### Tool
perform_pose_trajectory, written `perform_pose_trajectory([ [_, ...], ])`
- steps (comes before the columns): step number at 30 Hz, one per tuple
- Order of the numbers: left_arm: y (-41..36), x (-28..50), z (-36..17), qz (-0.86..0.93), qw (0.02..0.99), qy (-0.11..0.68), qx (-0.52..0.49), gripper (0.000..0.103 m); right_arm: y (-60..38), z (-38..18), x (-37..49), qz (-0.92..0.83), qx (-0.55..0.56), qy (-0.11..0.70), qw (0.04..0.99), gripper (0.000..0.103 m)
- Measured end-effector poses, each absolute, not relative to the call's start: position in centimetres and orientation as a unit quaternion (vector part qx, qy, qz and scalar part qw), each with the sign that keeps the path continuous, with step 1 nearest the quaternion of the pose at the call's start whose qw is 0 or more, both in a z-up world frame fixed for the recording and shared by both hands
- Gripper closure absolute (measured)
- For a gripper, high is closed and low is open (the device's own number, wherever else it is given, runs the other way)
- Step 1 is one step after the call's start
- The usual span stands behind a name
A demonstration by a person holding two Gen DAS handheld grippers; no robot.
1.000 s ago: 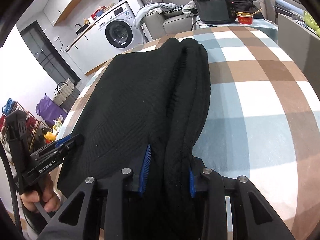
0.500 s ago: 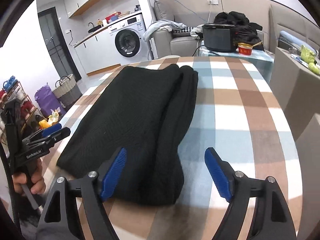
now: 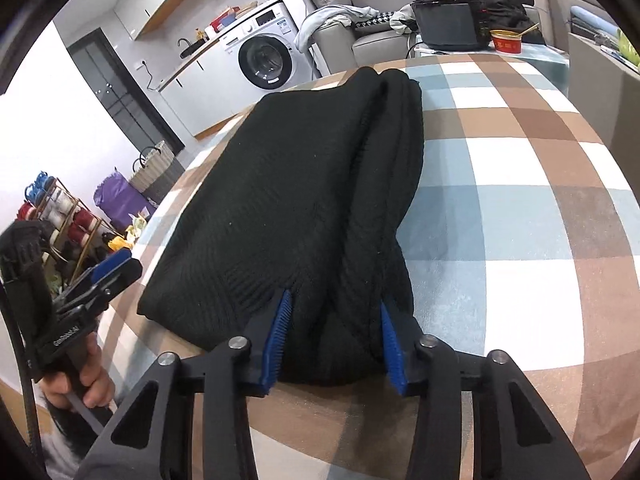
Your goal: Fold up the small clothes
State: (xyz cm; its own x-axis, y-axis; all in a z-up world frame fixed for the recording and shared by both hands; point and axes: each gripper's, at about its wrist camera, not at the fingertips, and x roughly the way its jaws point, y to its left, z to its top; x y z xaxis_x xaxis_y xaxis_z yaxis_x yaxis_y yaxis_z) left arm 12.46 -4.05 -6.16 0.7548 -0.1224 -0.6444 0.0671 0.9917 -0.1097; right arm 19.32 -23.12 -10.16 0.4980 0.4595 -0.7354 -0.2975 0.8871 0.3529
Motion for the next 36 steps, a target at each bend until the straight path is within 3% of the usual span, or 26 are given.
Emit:
perform_pose_trajectory([
  [7,-4.4,11.7,-6.0,-0.048,0.938,0.340,-0.036,0.027,-22.0,-9.9,19.0,0.228,0.067,0.449,0.862,0.063],
  [12,-4.1,11.4,-6.1,-0.048,0.937,0.343,-0.034,0.027,-22.5,-9.6,18.6,0.226,0.066,0.444,0.864,0.058],
  [20,-3.9,11.6,-7.9,-0.052,0.916,0.395,-0.038,0.027,-22.8,-9.8,18.3,0.232,0.081,0.449,0.859,0.058],
  [22,-3.9,11.8,-8.2,-0.058,0.913,0.401,-0.041,0.034,-22.7,-9.9,18.3,0.231,0.080,0.449,0.859,0.060],
  [24,-4.1,12.1,-8.8,-0.064,0.908,0.412,-0.041,0.047,-22.6,-10.0,18.3,0.229,0.077,0.448,0.860,0.062],
  [26,-4.2,12.4,-9.2,-0.056,0.908,0.414,-0.029,0.069,-22.5,-10.0,18.3,0.227,0.076,0.447,0.862,0.064],
  [27,-4.3,12.5,-9.2,-0.054,0.908,0.414,-0.025,0.072,-22.5,-10.1,18.3,0.226,0.074,0.447,0.862,0.066],
  [36,-4.6,15.6,-9.5,-0.047,0.908,0.417,-0.010,0.076,-21.9,-10.4,20.3,0.211,0.069,0.443,0.869,0.071],
])
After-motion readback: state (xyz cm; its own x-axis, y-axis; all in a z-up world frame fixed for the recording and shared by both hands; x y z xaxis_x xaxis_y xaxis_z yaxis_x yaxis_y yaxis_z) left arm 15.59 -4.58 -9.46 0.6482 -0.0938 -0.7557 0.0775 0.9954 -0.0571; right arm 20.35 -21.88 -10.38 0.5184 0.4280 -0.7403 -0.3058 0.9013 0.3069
